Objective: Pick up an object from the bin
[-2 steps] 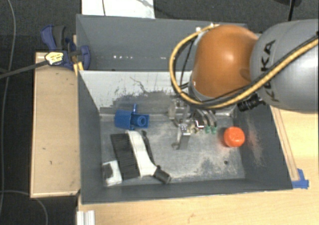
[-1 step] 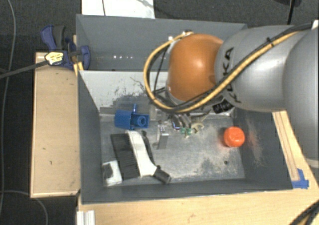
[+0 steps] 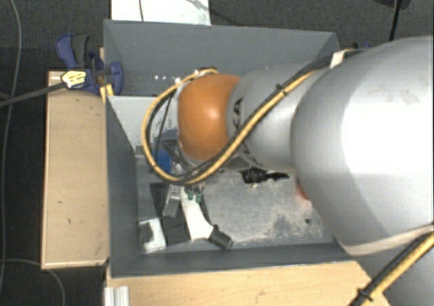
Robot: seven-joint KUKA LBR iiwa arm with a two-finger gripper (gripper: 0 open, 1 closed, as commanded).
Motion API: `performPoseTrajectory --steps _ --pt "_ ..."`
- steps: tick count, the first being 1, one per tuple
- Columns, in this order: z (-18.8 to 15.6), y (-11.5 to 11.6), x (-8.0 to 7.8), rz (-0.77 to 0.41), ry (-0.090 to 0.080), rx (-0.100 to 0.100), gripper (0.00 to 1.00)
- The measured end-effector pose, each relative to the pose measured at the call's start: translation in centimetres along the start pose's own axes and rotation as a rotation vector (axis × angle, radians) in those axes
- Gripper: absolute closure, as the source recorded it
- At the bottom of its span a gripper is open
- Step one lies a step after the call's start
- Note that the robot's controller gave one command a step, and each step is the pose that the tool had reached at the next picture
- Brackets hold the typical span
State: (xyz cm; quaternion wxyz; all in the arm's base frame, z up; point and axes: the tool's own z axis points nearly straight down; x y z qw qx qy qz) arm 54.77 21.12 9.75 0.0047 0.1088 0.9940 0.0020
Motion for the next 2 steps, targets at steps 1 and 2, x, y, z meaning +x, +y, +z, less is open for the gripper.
performPoseTrajectory --steps 1,2 --pt "1.9 2.0 -1.6 -0.155 -0.006 -0.007 0.0" --pt "0.9 1.1 -3.0 -0.633 -0.003 -0.002 0.0"
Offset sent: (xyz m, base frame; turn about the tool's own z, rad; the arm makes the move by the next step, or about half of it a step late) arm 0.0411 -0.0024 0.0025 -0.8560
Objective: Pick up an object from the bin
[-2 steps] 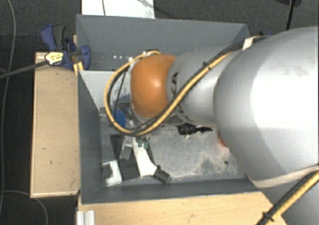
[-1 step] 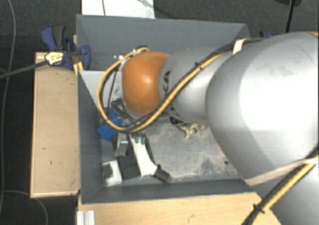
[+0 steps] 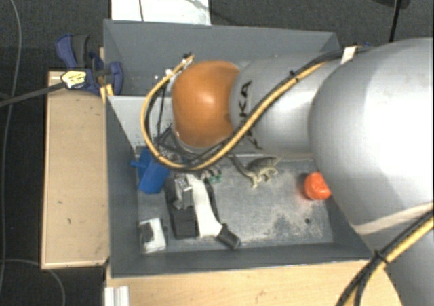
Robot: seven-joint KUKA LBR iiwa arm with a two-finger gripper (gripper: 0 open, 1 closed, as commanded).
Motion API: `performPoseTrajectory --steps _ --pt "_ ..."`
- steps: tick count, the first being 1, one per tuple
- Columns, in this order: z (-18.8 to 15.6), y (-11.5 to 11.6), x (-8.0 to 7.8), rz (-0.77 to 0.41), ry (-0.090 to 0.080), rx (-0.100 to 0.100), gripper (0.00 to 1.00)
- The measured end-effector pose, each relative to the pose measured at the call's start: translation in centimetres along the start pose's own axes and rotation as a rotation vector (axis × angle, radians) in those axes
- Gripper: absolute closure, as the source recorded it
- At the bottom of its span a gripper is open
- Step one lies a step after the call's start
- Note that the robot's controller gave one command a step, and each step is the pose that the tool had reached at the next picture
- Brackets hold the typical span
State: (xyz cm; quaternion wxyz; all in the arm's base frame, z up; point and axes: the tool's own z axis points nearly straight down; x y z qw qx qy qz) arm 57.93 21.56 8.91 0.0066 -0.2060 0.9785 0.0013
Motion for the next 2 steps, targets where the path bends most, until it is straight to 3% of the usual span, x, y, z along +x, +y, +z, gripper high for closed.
performPoseTrajectory --steps 1,2 --pt "0.94 2.1 -0.23 -0.05 -0.014 0.012 1.0" --pt "0.92 2.34 -0.33 -0.051 -0.02 0.007 1.0"
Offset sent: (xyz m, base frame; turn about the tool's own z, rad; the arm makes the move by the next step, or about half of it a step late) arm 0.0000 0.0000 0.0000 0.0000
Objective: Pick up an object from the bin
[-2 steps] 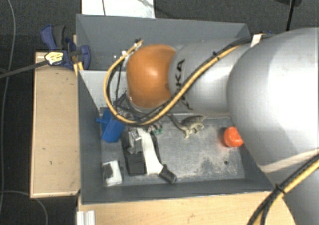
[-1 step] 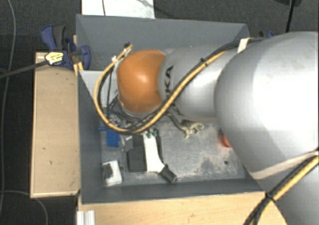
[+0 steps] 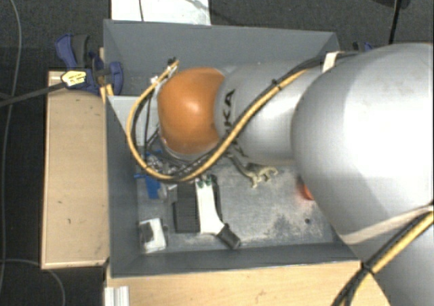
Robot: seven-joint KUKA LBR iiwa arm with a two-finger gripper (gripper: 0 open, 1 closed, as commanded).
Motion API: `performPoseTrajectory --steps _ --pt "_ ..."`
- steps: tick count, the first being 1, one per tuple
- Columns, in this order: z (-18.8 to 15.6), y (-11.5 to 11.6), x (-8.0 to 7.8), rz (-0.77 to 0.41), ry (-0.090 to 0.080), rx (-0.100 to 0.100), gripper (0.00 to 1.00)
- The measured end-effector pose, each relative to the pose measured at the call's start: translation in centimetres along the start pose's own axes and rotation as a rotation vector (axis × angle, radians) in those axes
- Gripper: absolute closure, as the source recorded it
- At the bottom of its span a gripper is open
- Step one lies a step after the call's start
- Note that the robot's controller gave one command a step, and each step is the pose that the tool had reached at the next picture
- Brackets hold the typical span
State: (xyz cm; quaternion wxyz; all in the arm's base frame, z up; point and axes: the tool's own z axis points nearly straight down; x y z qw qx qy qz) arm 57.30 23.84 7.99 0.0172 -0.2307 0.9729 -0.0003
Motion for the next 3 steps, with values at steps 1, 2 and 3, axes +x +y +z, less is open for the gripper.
performPoseTrajectory --steps 1,2,3 --pt "-0.3 0.1 0.0 -0.001 -0.002 0.0 1.0" --pt "-1.2 0.0 0.1 0.0 0.003 0.0 1.0" --pt "-3.0 0.1 0.3 0.0 0.01 -0.002 1.0"
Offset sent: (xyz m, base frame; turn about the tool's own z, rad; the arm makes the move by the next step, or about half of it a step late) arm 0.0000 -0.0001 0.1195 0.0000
